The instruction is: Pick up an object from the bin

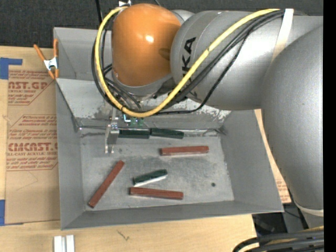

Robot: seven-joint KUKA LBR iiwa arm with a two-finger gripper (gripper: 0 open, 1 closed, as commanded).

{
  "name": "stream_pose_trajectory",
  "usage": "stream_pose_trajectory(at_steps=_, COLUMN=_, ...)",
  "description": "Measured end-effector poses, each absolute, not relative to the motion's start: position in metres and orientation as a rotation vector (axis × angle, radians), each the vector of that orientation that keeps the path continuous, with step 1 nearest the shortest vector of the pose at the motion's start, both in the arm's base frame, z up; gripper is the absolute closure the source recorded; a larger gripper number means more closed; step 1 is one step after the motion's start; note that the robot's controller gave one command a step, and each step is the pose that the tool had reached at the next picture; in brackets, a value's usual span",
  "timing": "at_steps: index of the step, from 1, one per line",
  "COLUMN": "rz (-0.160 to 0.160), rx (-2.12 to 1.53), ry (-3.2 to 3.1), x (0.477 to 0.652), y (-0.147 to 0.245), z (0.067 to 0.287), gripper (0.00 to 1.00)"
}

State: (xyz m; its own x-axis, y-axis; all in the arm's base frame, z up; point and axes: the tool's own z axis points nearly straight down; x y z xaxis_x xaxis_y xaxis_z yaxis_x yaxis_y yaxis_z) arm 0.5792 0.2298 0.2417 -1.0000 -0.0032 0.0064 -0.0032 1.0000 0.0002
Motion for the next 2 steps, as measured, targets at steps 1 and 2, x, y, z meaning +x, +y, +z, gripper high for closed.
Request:
stream_pose_trajectory(at_steps=1, rz=-0.003, rx=0.002, ry=-3.143, x=0.581, y=0.229, z=0.247, gripper=0.0)
stream_pose_trajectory(at_steps=2, rz=-0.005, rx=0.039, ry=-3.147, x=0.576, y=0.203, z=0.186, gripper=0.0)
